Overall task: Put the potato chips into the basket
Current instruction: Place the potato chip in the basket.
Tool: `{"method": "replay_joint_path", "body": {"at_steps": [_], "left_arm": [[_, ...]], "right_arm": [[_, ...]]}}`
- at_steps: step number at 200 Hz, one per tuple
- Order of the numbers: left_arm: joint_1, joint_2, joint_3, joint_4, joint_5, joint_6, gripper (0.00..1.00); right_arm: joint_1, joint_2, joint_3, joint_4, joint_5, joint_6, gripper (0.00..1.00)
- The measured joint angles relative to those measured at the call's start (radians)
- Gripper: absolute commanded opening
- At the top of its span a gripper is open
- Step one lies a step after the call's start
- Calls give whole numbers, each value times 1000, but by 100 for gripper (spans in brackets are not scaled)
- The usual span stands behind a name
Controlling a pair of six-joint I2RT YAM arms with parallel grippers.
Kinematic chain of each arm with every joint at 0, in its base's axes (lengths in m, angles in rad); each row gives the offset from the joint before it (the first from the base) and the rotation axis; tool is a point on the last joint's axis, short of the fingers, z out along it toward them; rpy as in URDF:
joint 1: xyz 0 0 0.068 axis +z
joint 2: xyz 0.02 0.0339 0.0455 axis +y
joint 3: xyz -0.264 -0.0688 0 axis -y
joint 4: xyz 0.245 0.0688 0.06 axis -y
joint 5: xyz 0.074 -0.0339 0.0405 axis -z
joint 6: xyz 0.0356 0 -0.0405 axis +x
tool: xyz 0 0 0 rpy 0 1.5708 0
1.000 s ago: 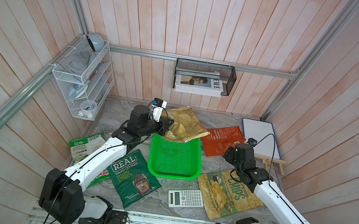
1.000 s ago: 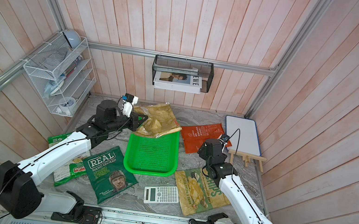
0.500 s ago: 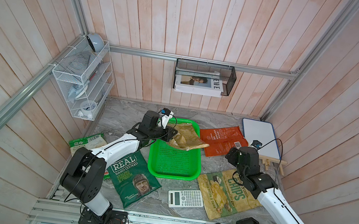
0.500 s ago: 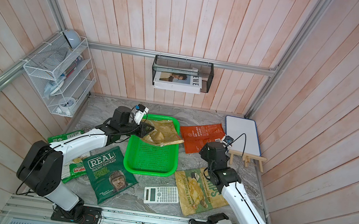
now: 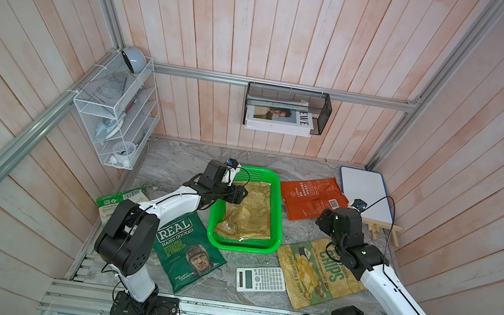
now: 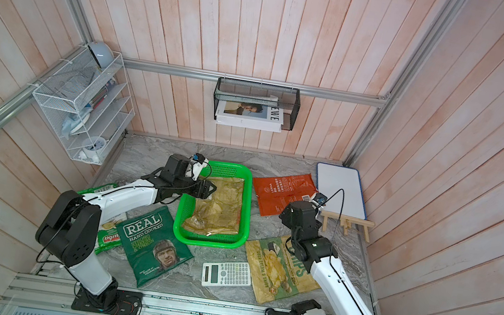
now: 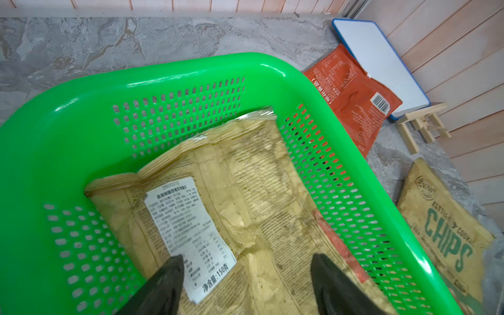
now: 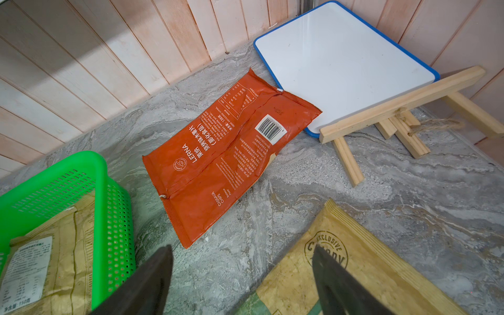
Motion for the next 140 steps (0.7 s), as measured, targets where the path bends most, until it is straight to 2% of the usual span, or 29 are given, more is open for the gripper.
{"method": "replay_joint_path", "body": {"at_steps": [52, 89, 116, 140], "left_arm": [[-2, -39, 40, -54, -44, 23, 73], [-40, -99, 57, -111, -66, 63, 59], [-70, -71, 66, -148, -63, 45, 60], [-84, 32, 100, -206, -63, 22, 64]], "right_arm": [[0, -1, 5, -47, -30, 4, 84], [0, -35, 5, -151, -64, 35, 83], [0, -69, -4, -201, -70, 61, 84], [-2, -77, -14, -243, -69, 84, 85]]}}
